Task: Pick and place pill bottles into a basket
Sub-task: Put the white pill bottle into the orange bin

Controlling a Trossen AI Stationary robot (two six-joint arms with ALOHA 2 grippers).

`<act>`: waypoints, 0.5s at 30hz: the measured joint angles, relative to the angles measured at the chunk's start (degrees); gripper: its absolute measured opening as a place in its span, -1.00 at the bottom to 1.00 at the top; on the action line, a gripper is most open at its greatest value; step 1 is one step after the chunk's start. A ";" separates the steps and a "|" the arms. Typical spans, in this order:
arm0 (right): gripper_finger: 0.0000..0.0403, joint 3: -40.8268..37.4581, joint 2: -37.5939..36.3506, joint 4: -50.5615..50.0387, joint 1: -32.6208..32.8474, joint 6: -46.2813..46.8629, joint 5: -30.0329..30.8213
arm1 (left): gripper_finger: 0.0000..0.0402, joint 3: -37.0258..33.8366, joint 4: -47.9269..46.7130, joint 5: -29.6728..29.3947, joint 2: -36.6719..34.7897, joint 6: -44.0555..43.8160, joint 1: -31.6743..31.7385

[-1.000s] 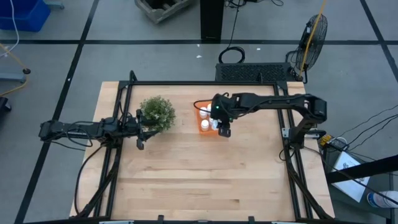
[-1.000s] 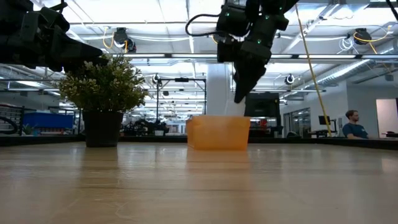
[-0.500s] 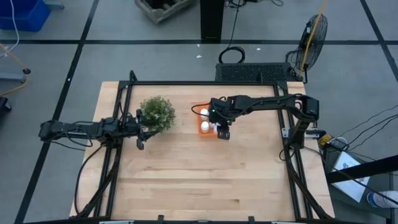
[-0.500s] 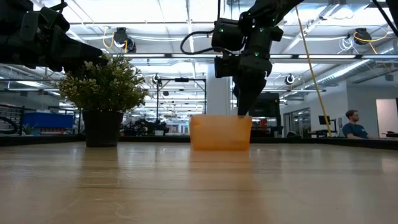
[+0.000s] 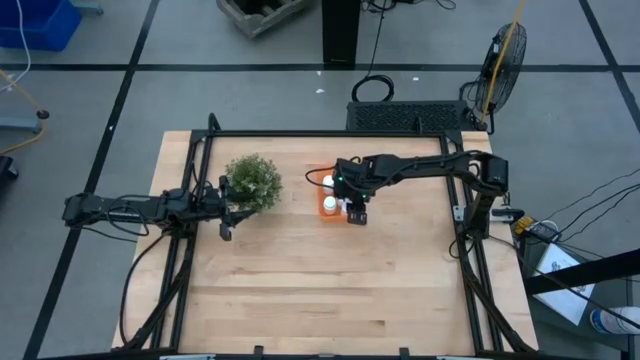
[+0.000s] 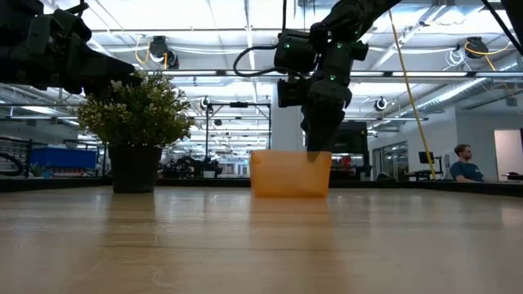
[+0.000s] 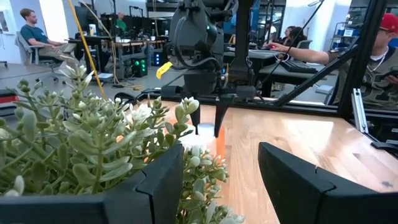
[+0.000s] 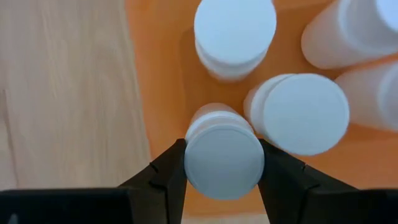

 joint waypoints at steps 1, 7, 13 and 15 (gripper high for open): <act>-0.27 0.00 0.14 -0.09 0.00 -0.01 0.00 | 0.06 0.00 -0.02 0.00 0.00 0.00 0.00; -0.27 0.09 0.92 0.27 0.00 -0.85 -0.08 | 0.06 0.00 -0.02 0.00 0.01 0.00 0.01; -0.27 -0.07 0.48 0.95 0.02 1.22 -0.18 | 0.06 0.00 -0.04 0.00 0.01 0.00 -0.01; -0.27 -0.09 0.31 0.97 0.22 2.10 -0.15 | 0.06 0.00 -0.02 0.00 0.01 -0.02 0.01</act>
